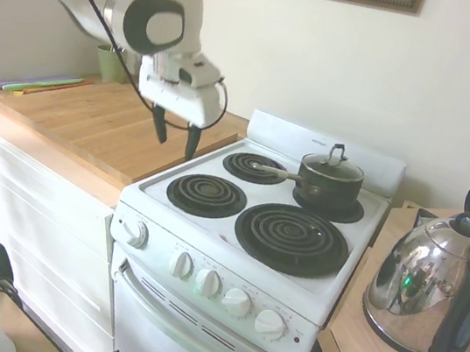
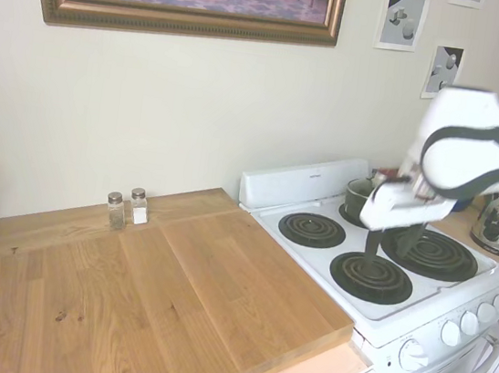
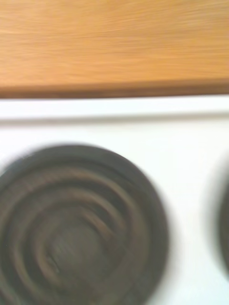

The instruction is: Uncover the lid of the pot

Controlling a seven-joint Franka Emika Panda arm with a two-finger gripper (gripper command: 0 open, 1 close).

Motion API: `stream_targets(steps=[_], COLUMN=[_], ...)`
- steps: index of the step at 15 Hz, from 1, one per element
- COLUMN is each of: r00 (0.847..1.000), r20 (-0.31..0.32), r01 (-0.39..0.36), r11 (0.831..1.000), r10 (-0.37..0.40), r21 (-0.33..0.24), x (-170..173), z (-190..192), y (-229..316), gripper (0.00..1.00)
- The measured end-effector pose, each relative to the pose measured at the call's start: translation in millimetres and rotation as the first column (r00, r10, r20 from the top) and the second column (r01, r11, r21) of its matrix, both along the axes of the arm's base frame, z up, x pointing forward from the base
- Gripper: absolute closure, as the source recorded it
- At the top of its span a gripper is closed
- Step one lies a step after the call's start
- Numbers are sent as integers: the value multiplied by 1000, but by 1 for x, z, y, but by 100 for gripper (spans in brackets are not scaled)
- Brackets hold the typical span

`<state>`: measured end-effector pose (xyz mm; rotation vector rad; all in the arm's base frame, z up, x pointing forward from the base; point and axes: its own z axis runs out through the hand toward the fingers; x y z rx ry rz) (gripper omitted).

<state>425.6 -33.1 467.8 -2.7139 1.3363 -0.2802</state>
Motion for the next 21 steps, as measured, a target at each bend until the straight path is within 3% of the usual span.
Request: stream_targets(steps=[3,5,10,15,16,21], r00=[995,990,969,969,971,980], r20=[95,121,172,129,115,62], r01=[27,66,173,208,206,187], r11=[1000,998,985,978,978,981], r10=[-28,-67,-175,-210,-209,-190], r21=[11,15,27,34,35,46], x=[10,31,106,183,196,228], z=[72,85,82,49,42,27], y=[-62,-104,-193,-231,-233,-237], gripper=[0,0,0,0,100,100])
